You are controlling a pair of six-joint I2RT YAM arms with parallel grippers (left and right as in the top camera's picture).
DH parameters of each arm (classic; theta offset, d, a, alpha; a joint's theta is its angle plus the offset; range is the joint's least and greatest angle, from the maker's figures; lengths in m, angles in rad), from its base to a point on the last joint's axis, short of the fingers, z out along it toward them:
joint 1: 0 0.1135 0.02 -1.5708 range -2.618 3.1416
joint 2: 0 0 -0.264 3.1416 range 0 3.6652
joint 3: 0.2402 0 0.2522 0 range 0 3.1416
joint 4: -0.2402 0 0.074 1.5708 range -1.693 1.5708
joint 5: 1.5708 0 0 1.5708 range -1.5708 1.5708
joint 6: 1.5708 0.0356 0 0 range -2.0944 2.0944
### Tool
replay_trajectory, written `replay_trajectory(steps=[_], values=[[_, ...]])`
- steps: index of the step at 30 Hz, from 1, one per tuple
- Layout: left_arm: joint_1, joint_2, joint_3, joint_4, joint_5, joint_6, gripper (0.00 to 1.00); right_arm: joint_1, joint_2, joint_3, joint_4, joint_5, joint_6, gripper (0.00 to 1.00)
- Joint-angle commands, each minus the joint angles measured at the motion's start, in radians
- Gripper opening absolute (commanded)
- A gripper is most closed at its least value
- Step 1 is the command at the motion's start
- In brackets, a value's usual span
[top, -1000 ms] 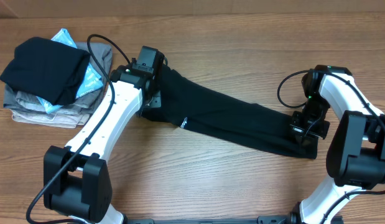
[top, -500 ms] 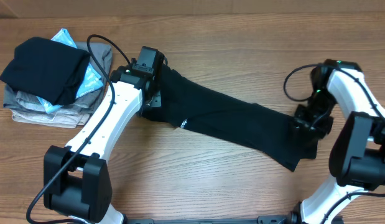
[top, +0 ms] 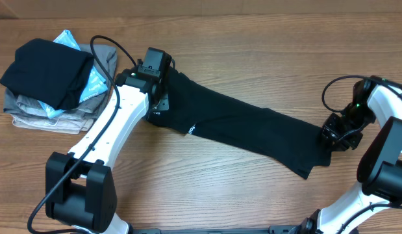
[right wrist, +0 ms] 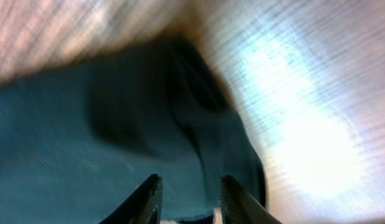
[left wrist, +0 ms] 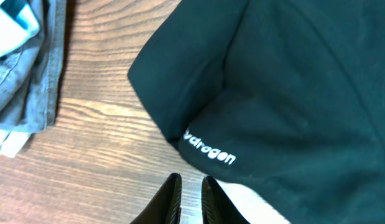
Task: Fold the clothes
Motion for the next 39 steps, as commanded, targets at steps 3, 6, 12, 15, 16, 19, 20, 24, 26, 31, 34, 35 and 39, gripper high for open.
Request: replay_trajectory(steps=[3,6,12,15,16,19,20,24,26,31,34,35,39], values=[[0.005,-0.006,-0.006,0.042,0.063,-0.014,0.16,-0.011,-0.026,-0.031,0.074,-0.062,-0.023,0.33],[0.005,0.000,-0.006,0.074,0.097,-0.014,0.16,-0.011,-0.026,-0.031,0.103,-0.062,-0.023,0.33],[0.004,0.062,-0.006,0.126,0.119,-0.014,0.15,-0.011,-0.026,-0.033,0.145,-0.061,-0.023,0.27],[0.005,0.114,-0.006,0.145,0.120,-0.014,0.14,-0.010,-0.026,-0.033,0.145,-0.045,-0.022,0.27],[0.005,0.133,-0.006,0.153,0.124,-0.014,0.12,-0.010,-0.026,-0.033,0.145,-0.026,-0.022,0.27],[0.005,0.174,-0.006,0.182,0.142,-0.014,0.10,-0.011,-0.026,-0.032,0.145,-0.008,-0.022,0.31],[0.005,0.182,-0.006,0.192,0.154,-0.014,0.10,-0.010,-0.026,-0.033,0.143,0.002,-0.022,0.34],[0.005,0.185,-0.006,0.222,0.188,-0.014,0.11,-0.011,-0.026,-0.034,0.137,0.026,-0.021,0.38],[0.005,0.185,-0.006,0.237,0.198,-0.005,0.11,-0.010,-0.026,-0.034,0.141,0.024,-0.021,0.38],[0.005,0.185,-0.006,0.240,0.201,-0.003,0.11,-0.010,-0.026,-0.040,0.159,0.024,-0.018,0.33],[0.005,0.185,-0.006,0.240,0.201,0.002,0.11,-0.010,-0.026,-0.068,0.195,0.021,-0.017,0.28],[0.005,0.185,-0.006,0.239,0.201,0.002,0.11,-0.010,-0.026,-0.083,0.211,0.013,-0.017,0.28],[0.005,0.185,-0.006,0.232,0.201,0.006,0.11,-0.010,-0.026,-0.105,0.240,-0.018,-0.018,0.11]])
